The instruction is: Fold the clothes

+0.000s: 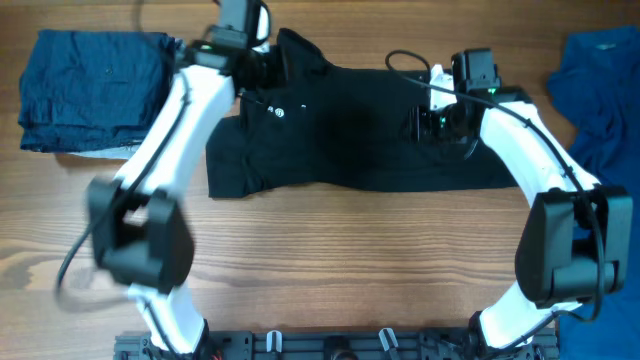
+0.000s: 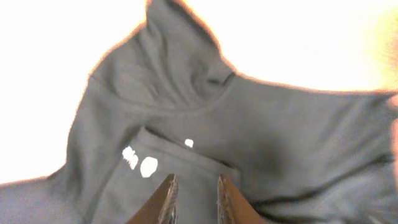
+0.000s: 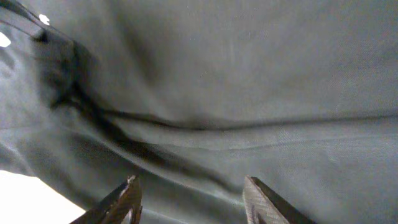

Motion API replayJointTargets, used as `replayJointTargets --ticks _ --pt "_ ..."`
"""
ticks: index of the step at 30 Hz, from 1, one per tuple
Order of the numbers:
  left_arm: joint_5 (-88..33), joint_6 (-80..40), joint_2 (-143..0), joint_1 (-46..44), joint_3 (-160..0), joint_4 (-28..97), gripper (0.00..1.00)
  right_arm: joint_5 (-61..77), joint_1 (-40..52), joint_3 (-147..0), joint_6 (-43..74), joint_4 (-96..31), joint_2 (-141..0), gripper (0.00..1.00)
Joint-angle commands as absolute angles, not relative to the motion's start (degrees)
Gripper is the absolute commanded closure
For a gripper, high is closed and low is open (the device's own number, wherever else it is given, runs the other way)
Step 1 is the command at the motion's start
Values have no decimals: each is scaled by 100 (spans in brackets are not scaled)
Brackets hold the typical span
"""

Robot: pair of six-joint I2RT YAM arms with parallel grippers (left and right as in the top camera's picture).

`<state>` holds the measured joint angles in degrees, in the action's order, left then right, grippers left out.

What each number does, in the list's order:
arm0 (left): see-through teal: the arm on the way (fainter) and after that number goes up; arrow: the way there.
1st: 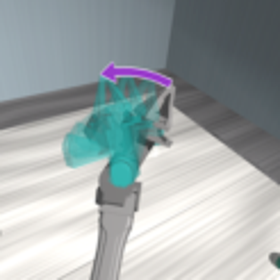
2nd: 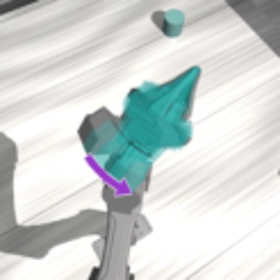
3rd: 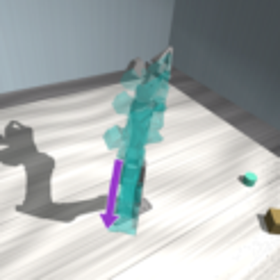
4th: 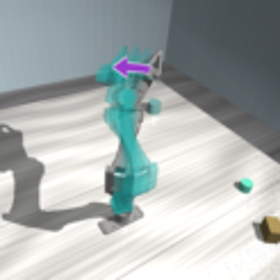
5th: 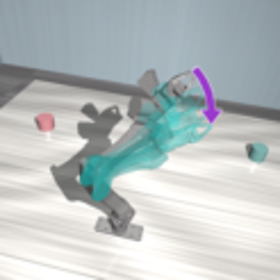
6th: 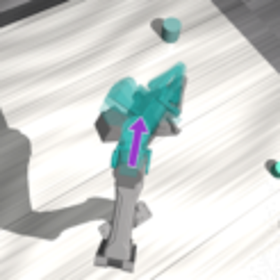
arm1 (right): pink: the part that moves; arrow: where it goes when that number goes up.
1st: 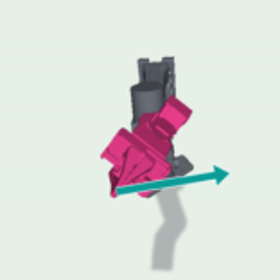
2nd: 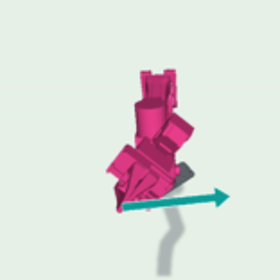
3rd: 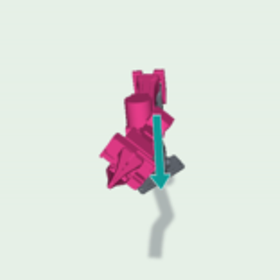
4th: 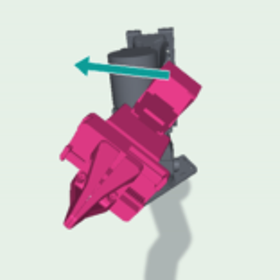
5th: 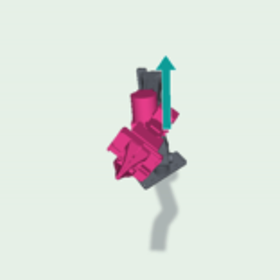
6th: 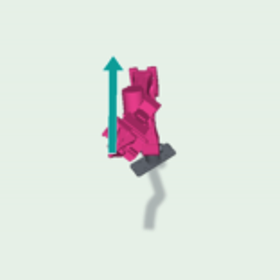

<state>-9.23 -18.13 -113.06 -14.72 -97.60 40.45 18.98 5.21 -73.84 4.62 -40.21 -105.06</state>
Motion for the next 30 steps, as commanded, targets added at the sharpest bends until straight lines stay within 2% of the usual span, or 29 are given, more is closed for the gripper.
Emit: replayJointTargets --ticks 1,5,6,8,11,13,18,23,28,30 --pt "-56 -2873 -10200 -1249 -9957 5754 77 1160 469 -7944 320 -4635 -10346 43" --pt "-54 -2902 -10436 -1166 -9671 7269 91 744 -64 -7957 292 -4886 -10350 42" --pt "-56 -2902 -10543 -1173 -9393 7308 94 746 -270 -7957 235 -4794 -10350 42" --pt "-54 -2899 -10678 -1162 -8914 7111 95 757 -565 -7957 56 -4609 -10361 43" --pt "-34 -2589 -10910 -1024 -8361 6379 96 1118 -856 -7955 -71 -3924 -10361 55" --pt "-58 -2423 -10914 -934 -8359 5448 96 1186 -829 -7955 -158 -3336 -10366 64" --pt "-80 -1962 -11126 -963 -8357 3522 96 965 -823 -7948 -154 -2604 -10731 67" --pt "-161 -1334 -11640 -961 -8357 3441 95 746 -823 -7948 -451 -2471 -11546 68" --pt "-141 -1297 -12245 -923 -8357 3155 96 611 -829 -7909 -425 -2668 -12073 70" --pt "-119 -1229 -12396 -917 -8357 3201 96 333 -834 -7732 -325 -2965 -12132 76"
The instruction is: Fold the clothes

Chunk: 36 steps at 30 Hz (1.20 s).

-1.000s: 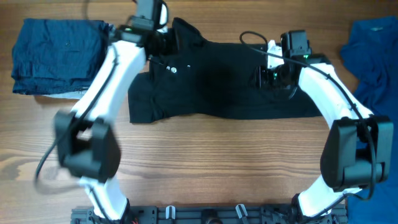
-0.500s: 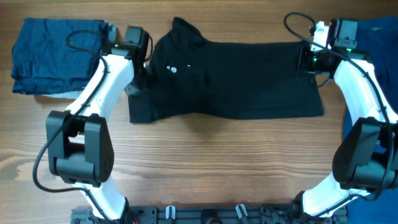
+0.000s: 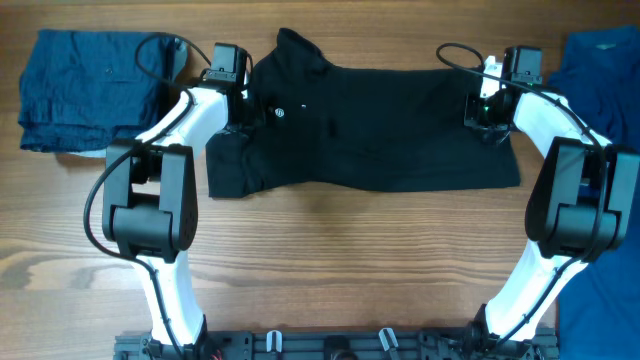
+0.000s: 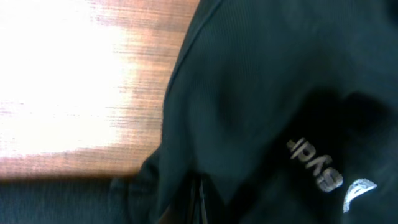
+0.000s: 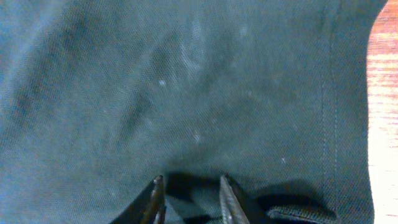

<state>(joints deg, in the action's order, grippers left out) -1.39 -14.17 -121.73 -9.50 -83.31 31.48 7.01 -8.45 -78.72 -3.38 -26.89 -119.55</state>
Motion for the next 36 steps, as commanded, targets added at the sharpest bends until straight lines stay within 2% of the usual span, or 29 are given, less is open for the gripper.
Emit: replayJointTargets --ticks 1,3,8,10,13,15,16,18,19,20,21,22,24,33,36 --pt "-40 -1227 -12414 -913 -8357 3295 96 58 -834 -7625 -185 -3100 -12132 80" --pt "224 -1214 -12414 -910 -8357 3653 96 -276 -834 -7509 30 -3691 -12132 90" --pt "360 -915 -12414 -910 -8357 4152 96 -648 -834 -7491 167 -4445 -12127 91" --pt "412 -913 -12403 -910 -8357 4300 96 -644 -834 -7513 150 -4233 -12105 83" --pt "659 -631 -12105 -908 -8357 4412 96 -600 -834 -8036 134 -4265 -11974 60" --pt "784 -596 -11994 -908 -8357 4493 96 -600 -834 -8558 -3 -4554 -11878 51" --pt "770 -598 -11902 -910 -8364 4482 96 -600 -834 -8868 -3 -4729 -11848 43" --pt "718 -600 -11712 -921 -8493 4335 90 -598 -834 -9402 -27 -5050 -11804 32" --pt "659 -602 -11585 -926 -8670 4272 83 -574 -834 -9692 -108 -5249 -11799 27" --pt "410 -600 -11428 -926 -8991 4171 59 -419 -834 -10099 -309 -5535 -11799 21" --pt "158 -600 -11373 -926 -9201 4058 48 -405 -834 -10210 -307 -5616 -11799 17" --pt "-292 -602 -11360 -926 -9494 3874 45 -405 -834 -10287 -307 -5634 -11799 14" --pt "-836 -602 -11380 -934 -9601 3205 41 -405 -834 -10285 -309 -5518 -11848 13" --pt "-832 -596 -12783 -1184 -9603 814 35 -405 -838 -10263 -451 -4368 -11896 13" --pt "-832 -464 -13303 -1184 -9603 419 32 -401 -904 -10132 -436 -3981 -11922 13"
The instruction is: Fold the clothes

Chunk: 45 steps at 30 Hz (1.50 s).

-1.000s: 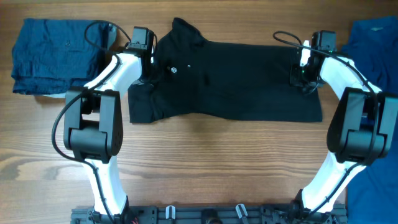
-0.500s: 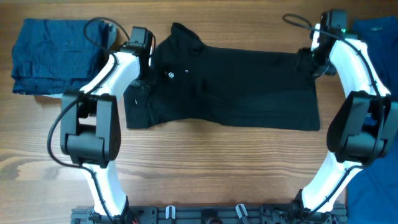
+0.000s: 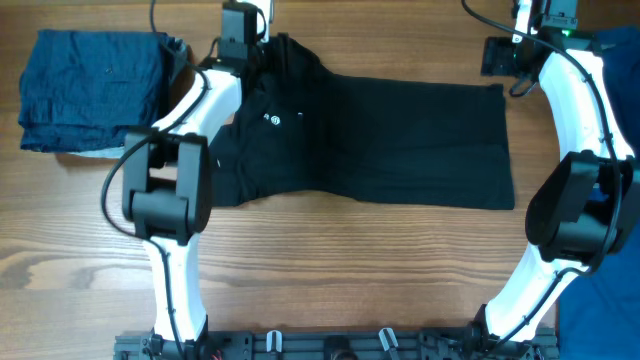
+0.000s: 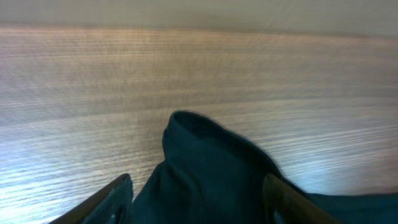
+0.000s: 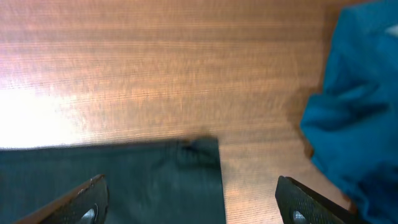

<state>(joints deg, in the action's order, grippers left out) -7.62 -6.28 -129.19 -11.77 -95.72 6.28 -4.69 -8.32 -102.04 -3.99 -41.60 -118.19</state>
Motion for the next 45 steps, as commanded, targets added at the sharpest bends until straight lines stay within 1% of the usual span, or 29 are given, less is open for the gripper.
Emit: replayJointTargets --ticks 1,5,10,13,18,23,25,32,34,35,37,38,41,42,43,44,45 --pt "-829 -327 -13404 -1186 -9603 414 32 -399 -917 -10132 -434 -3944 -11961 13" --pt "-541 5 -13659 -1173 -9603 167 31 -397 -921 -10132 -449 -3857 -12269 12" --pt "-556 132 -13856 -1179 -9603 38 29 -272 -921 -10132 -443 -3817 -12807 12" --pt "-578 130 -13996 -1179 -9603 -130 30 -272 -926 -10132 -445 -3811 -12851 12" --pt "-674 130 -13996 -1208 -9603 -650 33 -183 -926 -10079 -388 -3815 -12945 12" --pt "-790 134 -13996 -1382 -9603 -543 34 -183 -937 -10057 -416 -3743 -13117 12" --pt "-790 134 -13996 -1404 -9603 -541 34 -165 -943 -10057 -499 -3579 -13257 10" --pt "-790 134 -13996 -1400 -9603 -475 34 -185 -1103 -9863 -589 -3472 -13299 11" --pt "-788 134 -13996 -1398 -9603 -475 35 1 -1111 -9699 -591 -3350 -13299 22" --pt "-788 134 -13996 -1398 -9603 -473 35 130 -1111 -9660 -585 -3319 -13299 31" --pt "-788 134 -13996 -1398 -9603 -471 36 161 -1111 -9603 -580 -3199 -13299 44" --pt "-788 134 -13996 -1400 -9603 -469 39 158 -1111 -9603 -582 -3192 -13299 50" --pt "-790 134 -13996 -1398 -9603 -467 48 156 -1111 -9603 -585 -3197 -13299 75" --pt "-790 134 -13996 -1398 -9603 -467 55 156 -1111 -9603 -585 -3197 -13299 81" --pt "-788 134 -13996 -1398 -9603 -469 66 156 -1111 -9603 -587 -3197 -13299 85" --pt "-788 134 -13992 -1398 -9603 -473 76 156 -1111 -9601 -587 -3197 -13299 85" --pt "-788 132 -13981 -1398 -9603 -473 82 156 -1111 -9601 -585 -3197 -13299 86"
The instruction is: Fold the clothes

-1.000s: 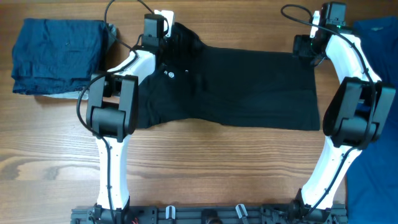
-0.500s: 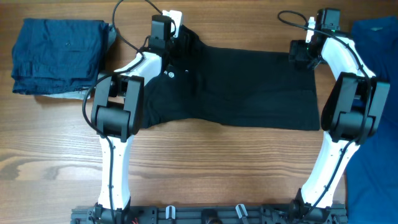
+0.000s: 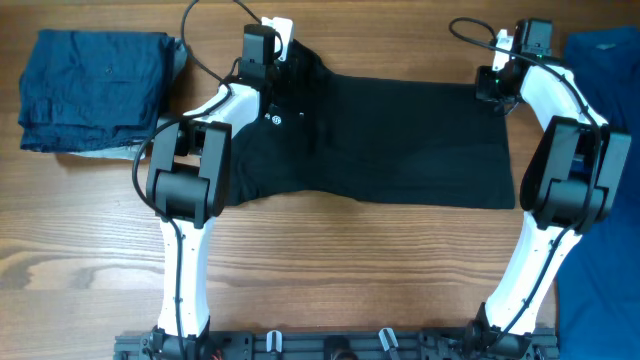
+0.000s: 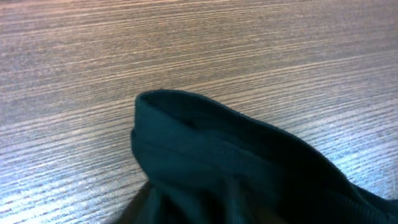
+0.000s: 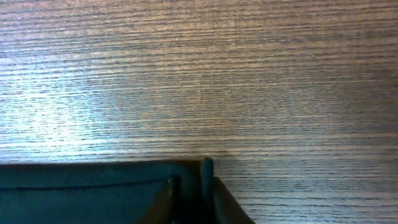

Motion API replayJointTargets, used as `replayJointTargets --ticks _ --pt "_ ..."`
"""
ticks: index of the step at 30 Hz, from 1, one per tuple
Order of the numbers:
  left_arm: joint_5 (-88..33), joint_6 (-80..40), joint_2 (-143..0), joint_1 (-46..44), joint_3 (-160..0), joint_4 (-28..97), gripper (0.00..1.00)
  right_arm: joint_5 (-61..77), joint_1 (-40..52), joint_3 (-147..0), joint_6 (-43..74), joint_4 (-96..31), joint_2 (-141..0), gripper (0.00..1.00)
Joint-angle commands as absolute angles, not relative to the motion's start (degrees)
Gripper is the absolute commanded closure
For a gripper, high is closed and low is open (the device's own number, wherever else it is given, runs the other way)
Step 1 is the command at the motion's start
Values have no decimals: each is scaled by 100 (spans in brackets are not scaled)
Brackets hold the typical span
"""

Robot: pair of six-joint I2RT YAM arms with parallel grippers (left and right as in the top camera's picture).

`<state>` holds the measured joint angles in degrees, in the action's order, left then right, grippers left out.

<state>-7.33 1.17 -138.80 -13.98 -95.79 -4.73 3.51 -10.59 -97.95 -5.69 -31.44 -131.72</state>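
Note:
A black shirt lies spread flat across the middle of the table, its small white logo near the left end. My left gripper sits at the shirt's collar; dark cloth bunches up between its jaws, and it looks shut on it. My right gripper is at the shirt's back right corner. Its fingers are pinched on the hem, which stands up between them.
A folded dark blue garment lies at the far left on the wooden table. Loose blue clothes hang over the right edge. The arms' base rail runs along the front.
Both grippers were open and raised just beyond the shirt's back edge. Now they are low on the cloth, the left shut at the collar and the right shut on the back right corner.
First the shirt lay narrower and creased, with my right gripper open over its middle right. Then both grippers were shut on cloth near its two ends. After that the shirt lay wider and flatter with both grippers open behind it. Now they grip the collar and corner.

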Motion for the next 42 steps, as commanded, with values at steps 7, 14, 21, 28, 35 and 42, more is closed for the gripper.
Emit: replayJointTargets --ticks 7,14,21,28,35,42 --pt "-733 305 -13205 -1387 -9603 137 96 158 -1111 -9636 -585 -3089 -13244 96" --pt "-486 366 -11926 -1387 -9603 1400 96 416 -1111 -9644 -602 -3778 -12409 96" --pt "-484 80 -10993 -1387 -9603 4268 96 576 -1111 -9642 -600 -5745 -11592 96" --pt "-495 -1162 -10851 -1404 -9603 6672 96 652 -1111 -9629 -276 -6936 -11452 96" --pt "-486 -1745 -10853 -1404 -9511 8060 96 648 -1111 -9043 -123 -7144 -11452 96" --pt "-379 -2047 -10853 -1398 -8447 7345 96 648 -1111 -8200 -106 -6047 -11454 96"
